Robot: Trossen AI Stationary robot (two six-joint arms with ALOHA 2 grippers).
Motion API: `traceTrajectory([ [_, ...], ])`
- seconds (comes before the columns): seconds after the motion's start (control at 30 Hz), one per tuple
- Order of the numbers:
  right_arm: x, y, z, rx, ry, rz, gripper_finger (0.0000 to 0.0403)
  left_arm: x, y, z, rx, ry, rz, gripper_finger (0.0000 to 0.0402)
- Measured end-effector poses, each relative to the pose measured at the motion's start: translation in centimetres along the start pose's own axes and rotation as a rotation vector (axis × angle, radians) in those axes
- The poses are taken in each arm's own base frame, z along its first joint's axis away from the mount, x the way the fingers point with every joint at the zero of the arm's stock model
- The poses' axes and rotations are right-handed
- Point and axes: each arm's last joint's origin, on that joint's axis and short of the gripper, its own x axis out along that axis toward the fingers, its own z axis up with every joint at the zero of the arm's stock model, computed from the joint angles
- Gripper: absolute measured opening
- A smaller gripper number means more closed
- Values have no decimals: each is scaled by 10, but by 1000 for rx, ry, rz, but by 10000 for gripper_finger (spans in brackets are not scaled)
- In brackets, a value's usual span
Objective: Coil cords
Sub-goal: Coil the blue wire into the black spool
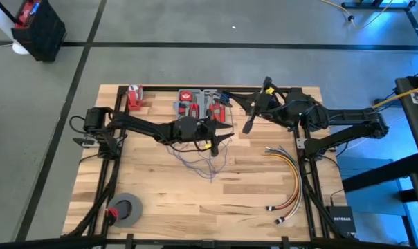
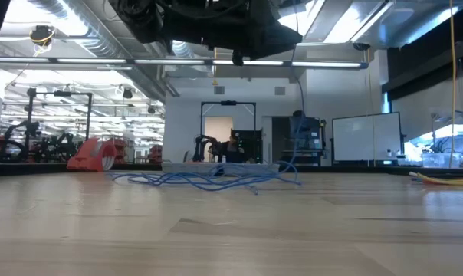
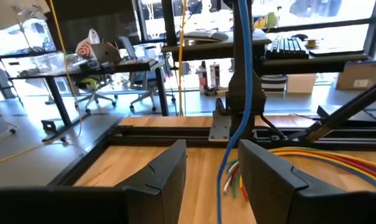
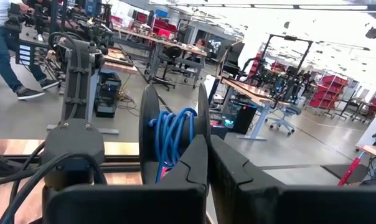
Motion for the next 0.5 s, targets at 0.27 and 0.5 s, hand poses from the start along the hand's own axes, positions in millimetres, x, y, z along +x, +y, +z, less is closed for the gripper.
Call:
traceTrajectory([
  [0.27,0,0,1,6,-10,-3,5,1,0,1,16,1,-1,107],
  [0.5,0,0,1,5,-9,-3,5,1,0,-1,63,26,-4,10],
])
